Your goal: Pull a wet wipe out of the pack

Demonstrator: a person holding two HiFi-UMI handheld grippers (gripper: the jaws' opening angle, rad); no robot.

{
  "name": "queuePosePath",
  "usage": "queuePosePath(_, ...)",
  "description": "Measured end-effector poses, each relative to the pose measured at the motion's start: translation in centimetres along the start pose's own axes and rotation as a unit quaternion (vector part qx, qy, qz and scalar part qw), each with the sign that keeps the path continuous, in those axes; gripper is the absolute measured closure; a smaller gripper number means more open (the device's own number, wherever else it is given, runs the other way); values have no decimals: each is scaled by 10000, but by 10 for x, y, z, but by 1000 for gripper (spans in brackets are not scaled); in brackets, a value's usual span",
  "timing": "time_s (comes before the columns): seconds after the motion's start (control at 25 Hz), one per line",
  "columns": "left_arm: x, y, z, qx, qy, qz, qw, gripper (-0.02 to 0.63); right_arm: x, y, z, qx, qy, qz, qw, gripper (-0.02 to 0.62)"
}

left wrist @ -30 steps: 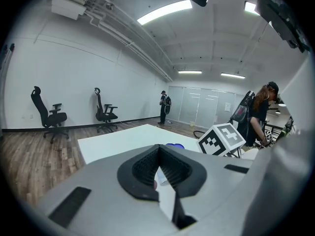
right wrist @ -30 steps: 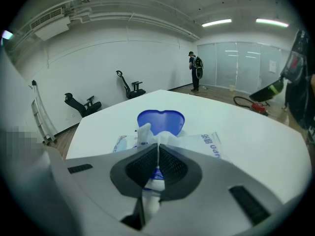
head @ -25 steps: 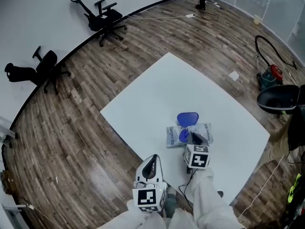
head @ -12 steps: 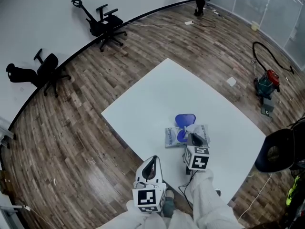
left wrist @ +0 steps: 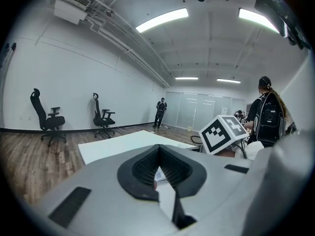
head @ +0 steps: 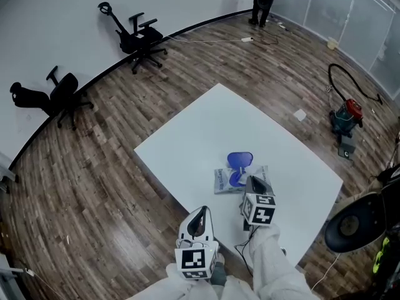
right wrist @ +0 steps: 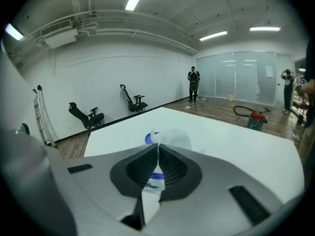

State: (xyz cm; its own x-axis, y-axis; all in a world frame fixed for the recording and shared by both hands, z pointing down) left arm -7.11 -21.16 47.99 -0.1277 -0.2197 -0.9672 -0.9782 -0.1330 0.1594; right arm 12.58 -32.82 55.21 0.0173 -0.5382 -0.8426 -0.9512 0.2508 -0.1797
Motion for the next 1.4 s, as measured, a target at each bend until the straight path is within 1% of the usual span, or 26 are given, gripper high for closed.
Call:
queuePosePath(0.52,5,-13,21,-99,-136,-31,9999,606,14,5,37,48,-368,-20,9993,578)
queuePosePath(1.16,6,-40,35,-313,-229,-212,9990,606,-12,5,96,151,-459,-165,9987,578)
queuePosePath(1.4,3,-55,34,-512,-198,-340,9979,606,-24,16,123,270,-513,-132,9982,578)
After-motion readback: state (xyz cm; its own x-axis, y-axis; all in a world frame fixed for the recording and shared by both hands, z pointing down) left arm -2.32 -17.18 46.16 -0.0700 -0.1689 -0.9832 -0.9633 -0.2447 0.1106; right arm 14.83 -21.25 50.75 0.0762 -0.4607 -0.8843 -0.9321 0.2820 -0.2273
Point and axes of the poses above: the fingertips, and each gripper's own axes: z backward along the fingers, y to its left, x out of its top, the point moved 7 cm from there along z, backward along the fingers, and after that the axes turned 8 degrees about x, right-handed, at the moved point
